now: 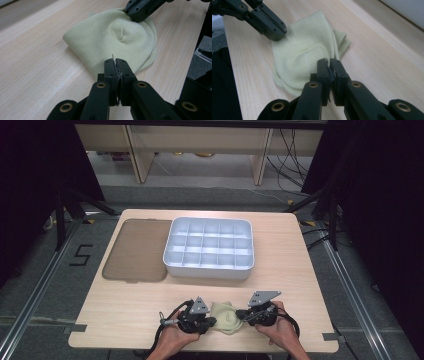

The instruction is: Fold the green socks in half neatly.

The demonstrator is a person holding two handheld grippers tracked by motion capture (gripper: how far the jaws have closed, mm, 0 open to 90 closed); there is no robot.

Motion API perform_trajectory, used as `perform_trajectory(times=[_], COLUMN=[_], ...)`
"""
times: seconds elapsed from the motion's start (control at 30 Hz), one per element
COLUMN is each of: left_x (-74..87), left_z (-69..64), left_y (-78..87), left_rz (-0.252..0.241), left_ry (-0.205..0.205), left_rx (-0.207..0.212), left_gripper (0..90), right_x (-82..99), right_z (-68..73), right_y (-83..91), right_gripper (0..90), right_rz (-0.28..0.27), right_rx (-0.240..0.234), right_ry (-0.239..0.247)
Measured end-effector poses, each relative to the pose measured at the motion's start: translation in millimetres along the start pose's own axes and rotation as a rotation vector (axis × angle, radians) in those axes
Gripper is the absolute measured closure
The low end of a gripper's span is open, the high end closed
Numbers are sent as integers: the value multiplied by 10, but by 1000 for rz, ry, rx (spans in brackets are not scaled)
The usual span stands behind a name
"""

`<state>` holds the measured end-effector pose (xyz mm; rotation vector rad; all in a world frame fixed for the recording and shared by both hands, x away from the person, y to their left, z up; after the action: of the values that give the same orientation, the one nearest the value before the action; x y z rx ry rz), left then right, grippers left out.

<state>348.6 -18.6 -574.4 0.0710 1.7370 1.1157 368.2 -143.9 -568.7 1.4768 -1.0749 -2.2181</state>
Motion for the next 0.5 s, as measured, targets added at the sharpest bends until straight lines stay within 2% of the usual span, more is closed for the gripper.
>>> perform_trajectory(times=[0.1, 0.13, 0.17, 0.23, 0.27, 0.33, 0.4, 0.47, 0.5], left_x=[-9, -13, -14, -14, -14, -17, -14, -9, -9], left_z=[-6, -19, -17, -14, -14, -20, -5, -16, -16], left_y=[-3, -7, -2, -16, -16, -12, -13, -10, -10], left_rz=[-3, -5, -3, -4, -4, -4, -2, 1, 1], left_ry=[11, 26, -4, 9, 9, 6, 0, -2, -2], left_rx=[-7, -8, 0, -10, -10, -4, -14, -6, -6], left_gripper=[885, 885, 885, 886, 887, 888, 888, 887, 887], right_x=[-24, -55, -55, -127, -127, -109, -55, 34, 34], right_z=[6, 35, 35, 133, 133, 216, 318, 328, 328], right_y=[-9, 41, 41, 89, 89, 76, 24, -17, -17], right_gripper=[865, 865, 865, 868, 868, 869, 871, 875, 875], right_rz=[-19, -23, -23, -55, -55, -46, -28, 15, 15], right_rx=[8, 4, 4, -14, -14, -34, -67, -55, -55], right_ry=[3, 11, 11, 32, 32, 41, 57, 57, 57])
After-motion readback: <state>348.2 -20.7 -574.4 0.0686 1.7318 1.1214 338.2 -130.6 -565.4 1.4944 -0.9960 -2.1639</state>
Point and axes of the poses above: each handheld gripper's, and its own axes: y roughly backward along the jaws, x roughly out of its underside, z roughly to its left, the point moved 10 cm from there along -y, roughly forward along the jaws, and after that the axes turned 9 degrees about -x, right-handed, at the moved point
